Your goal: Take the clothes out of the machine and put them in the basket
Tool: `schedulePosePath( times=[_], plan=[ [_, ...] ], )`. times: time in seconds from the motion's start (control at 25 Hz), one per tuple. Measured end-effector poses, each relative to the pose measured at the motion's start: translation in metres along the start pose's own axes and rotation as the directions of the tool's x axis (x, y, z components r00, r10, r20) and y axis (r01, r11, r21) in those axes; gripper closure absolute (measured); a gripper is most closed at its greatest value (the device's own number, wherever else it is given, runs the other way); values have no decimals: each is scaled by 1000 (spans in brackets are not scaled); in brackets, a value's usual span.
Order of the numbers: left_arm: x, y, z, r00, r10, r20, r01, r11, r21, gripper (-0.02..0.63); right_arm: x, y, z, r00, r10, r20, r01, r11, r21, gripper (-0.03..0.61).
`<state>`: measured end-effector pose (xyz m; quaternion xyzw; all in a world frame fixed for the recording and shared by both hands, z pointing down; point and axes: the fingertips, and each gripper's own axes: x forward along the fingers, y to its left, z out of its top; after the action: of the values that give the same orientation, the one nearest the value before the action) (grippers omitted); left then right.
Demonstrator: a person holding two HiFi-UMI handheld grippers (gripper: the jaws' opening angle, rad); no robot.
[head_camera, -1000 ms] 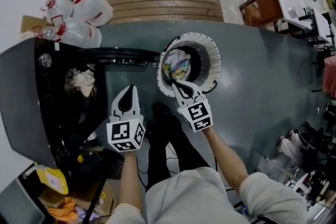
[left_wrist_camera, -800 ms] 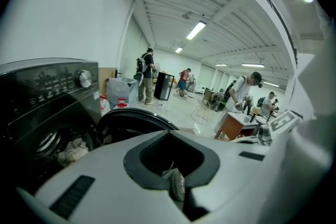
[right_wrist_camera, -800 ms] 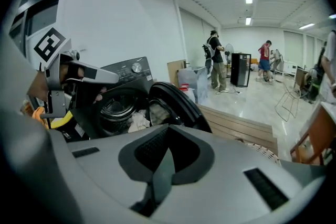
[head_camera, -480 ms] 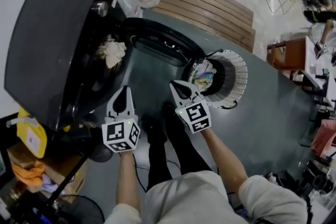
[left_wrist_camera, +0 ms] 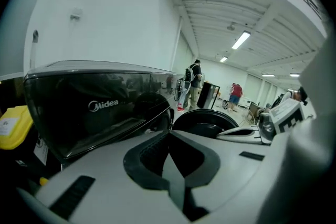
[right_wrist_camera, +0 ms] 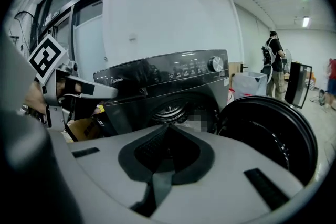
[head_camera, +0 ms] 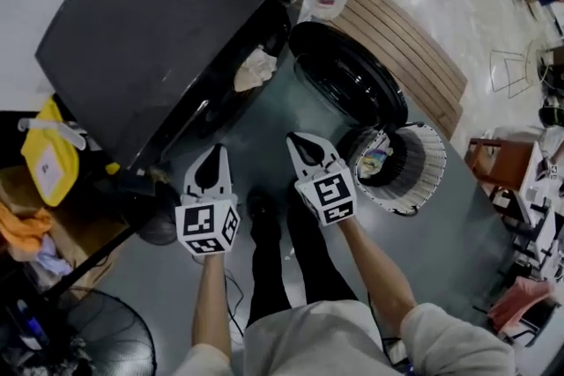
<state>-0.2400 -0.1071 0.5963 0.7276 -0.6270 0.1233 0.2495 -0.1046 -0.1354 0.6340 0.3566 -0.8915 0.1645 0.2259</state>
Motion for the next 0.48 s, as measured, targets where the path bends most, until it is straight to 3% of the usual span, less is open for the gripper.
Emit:
schedulePosePath(
  times=[0.28,0.48],
  plan=[
    [26,36,-25,1000,-1,18,2,1000,-22,595,60,4,8,1000,3,17,-2,999,-53,555],
    [54,38,-61,1000,-16,21,16,1000,-10,595,94,-10,-22,1000,-12,19,13,997,-76,556]
  ],
)
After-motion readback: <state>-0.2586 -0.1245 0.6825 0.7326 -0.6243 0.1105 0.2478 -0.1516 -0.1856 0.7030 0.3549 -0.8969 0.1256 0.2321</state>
